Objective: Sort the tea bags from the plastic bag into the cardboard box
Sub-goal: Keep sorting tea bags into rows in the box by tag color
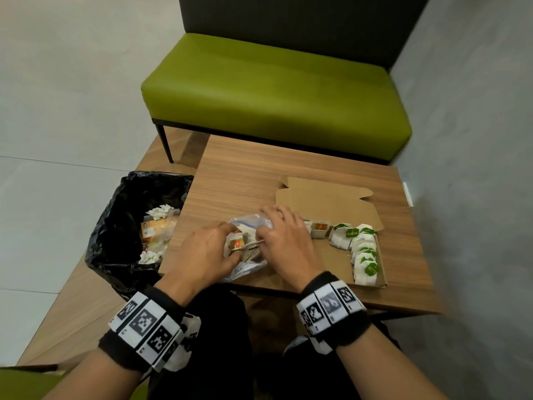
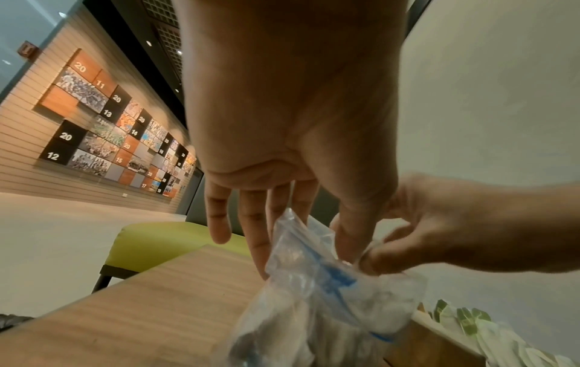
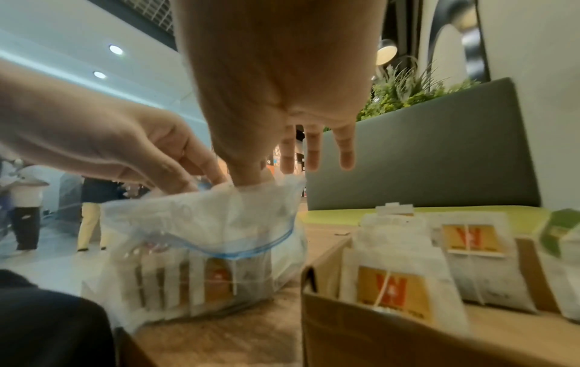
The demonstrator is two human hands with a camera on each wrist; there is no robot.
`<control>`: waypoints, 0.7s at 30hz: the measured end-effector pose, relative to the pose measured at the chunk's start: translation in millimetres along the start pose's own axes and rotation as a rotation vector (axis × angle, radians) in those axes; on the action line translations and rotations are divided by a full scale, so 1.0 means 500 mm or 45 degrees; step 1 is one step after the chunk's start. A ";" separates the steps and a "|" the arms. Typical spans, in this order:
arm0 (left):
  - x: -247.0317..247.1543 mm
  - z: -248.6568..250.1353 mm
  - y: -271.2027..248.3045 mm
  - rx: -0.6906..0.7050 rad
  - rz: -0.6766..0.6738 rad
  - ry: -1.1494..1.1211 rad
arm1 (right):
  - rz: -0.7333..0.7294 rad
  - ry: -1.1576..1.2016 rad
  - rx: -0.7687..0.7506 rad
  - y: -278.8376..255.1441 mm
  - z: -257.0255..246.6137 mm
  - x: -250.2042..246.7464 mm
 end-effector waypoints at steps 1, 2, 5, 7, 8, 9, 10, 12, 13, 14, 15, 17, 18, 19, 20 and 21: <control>-0.002 -0.002 -0.002 0.008 -0.005 -0.020 | 0.087 0.086 0.021 -0.009 0.008 -0.010; -0.003 -0.001 -0.005 0.017 -0.008 -0.039 | 0.167 0.195 0.045 -0.020 0.015 -0.020; -0.014 0.005 -0.017 0.057 0.041 -0.107 | 0.304 0.475 0.111 -0.047 0.035 -0.046; -0.025 0.020 -0.029 0.135 0.117 -0.219 | 0.346 0.580 0.158 -0.070 0.048 -0.063; -0.032 0.028 -0.037 0.178 0.170 -0.299 | 0.355 0.640 0.187 -0.082 0.056 -0.072; -0.038 0.038 -0.045 0.214 0.218 -0.383 | 0.345 0.725 0.226 -0.094 0.065 -0.077; -0.042 0.048 -0.053 0.234 0.244 -0.462 | 0.314 0.842 0.281 -0.106 0.075 -0.080; -0.040 0.070 -0.068 0.226 0.226 -0.624 | 0.237 1.141 0.417 -0.130 0.088 -0.080; -0.035 0.081 -0.073 0.216 0.198 -0.718 | 0.235 1.298 0.473 -0.142 0.092 -0.081; -0.029 0.092 -0.077 0.207 0.168 -0.813 | 0.257 1.452 0.518 -0.153 0.095 -0.084; -0.023 0.102 -0.081 0.199 0.136 -0.904 | 0.286 1.605 0.558 -0.164 0.096 -0.087; -0.011 0.121 -0.083 0.184 0.062 -1.089 | 0.312 1.819 0.618 -0.180 0.097 -0.090; -0.007 0.130 -0.085 0.184 0.025 -1.162 | 0.306 1.864 0.635 -0.186 0.098 -0.091; -0.005 0.140 -0.087 0.188 -0.001 -1.212 | 0.300 1.886 0.641 -0.191 0.099 -0.090; -0.004 0.147 -0.090 0.190 -0.013 -1.248 | 0.300 1.904 0.638 -0.195 0.099 -0.089; -0.002 0.154 -0.092 0.196 -0.022 -1.267 | 0.304 1.913 0.629 -0.200 0.099 -0.091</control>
Point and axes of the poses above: each hand's wrist, its own y-axis towards the middle knuckle, its own x-axis out of the palm, z = x × y, the point moved 5 cm from there along y, towards the middle knuckle, and after that the axes turned 4 degrees about -y, right-handed, at the moved point
